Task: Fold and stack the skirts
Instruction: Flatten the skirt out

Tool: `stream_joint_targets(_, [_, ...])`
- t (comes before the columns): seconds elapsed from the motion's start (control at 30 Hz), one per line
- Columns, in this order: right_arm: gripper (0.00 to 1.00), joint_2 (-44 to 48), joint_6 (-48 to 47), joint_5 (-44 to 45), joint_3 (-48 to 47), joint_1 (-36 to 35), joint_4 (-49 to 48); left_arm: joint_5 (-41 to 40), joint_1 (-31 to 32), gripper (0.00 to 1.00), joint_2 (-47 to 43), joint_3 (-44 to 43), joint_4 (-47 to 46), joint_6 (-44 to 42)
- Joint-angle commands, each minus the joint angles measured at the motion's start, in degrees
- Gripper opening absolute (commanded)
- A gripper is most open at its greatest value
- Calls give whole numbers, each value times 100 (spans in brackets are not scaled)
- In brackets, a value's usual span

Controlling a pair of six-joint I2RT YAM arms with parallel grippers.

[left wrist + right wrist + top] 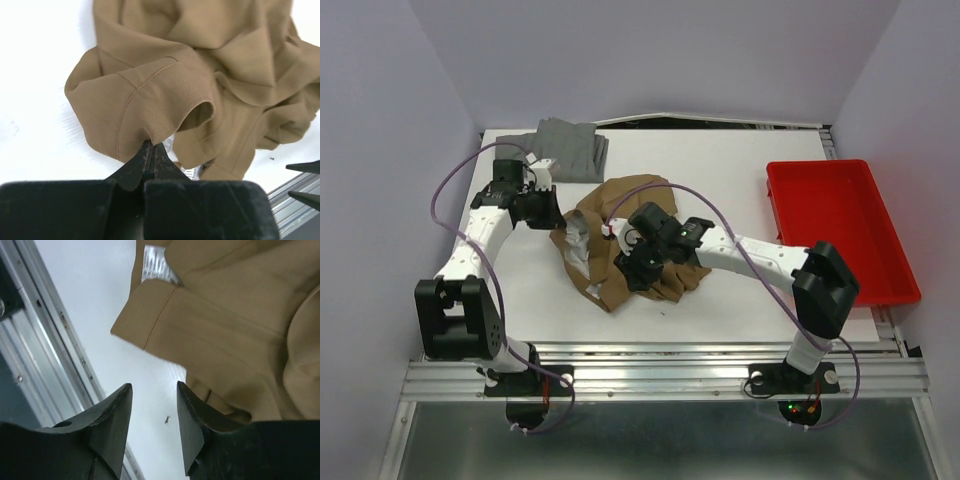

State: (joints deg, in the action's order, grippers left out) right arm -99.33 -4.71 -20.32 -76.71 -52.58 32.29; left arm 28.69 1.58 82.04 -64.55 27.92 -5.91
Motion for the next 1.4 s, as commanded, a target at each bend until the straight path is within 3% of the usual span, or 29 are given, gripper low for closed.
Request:
stream_joint_targets(0.0, [48,-296,66,852,-432,-209,-1041,269,-290,0,487,110,178,-24])
stream_joint_targets(0.17, [61,-640,-257,968,-679,-429,-1470,541,-361,0,848,48,205,-103])
stream_joint_targets(0.33, [73,-957,-1610,652,-662,-552,-1603,594,-369,0,989,22,178,-121])
stream_joint_targets(0.5, [75,-1167,-2752,363,-380,-552,-1850,603,-378,0,972,92,126,-129])
stream_joint_targets(0.67, [74,-1536,-3167,510,-450,-552,-1902,585,-422,0,980,101,126,-165])
stream_joint_targets(0.73, [70,-1633,-3299,651,-407,-552,-2120,577,-448,0,963,127,143,-217])
stream_joint_targets(0.87, [54,-1651,-3484,713,-231,-552,-2324,550,-545,0,954,162,187,-331])
stream_joint_targets(0.93, [34,-1625,-3624,766,-178,-552,-2350,498,-606,0,963,128,205,-428])
stream_joint_targets(0.97, [9,-1564,-3659,792,-143,-552,-2359,480,-633,0,954,84,222,-463])
stream_joint_targets(1.0, [1,-1511,-3677,818,-125,-552,-2359,480,-650,0,972,49,240,-498])
stream_joint_targets(1.2, [1,-826,-3327,1117,-362,-552,-2307,471,-686,0,928,-259,424,-867])
stream_joint_targets(1.37, [1,-272,-3010,1109,-863,-131,-1701,445,-686,0,761,-347,583,-1096])
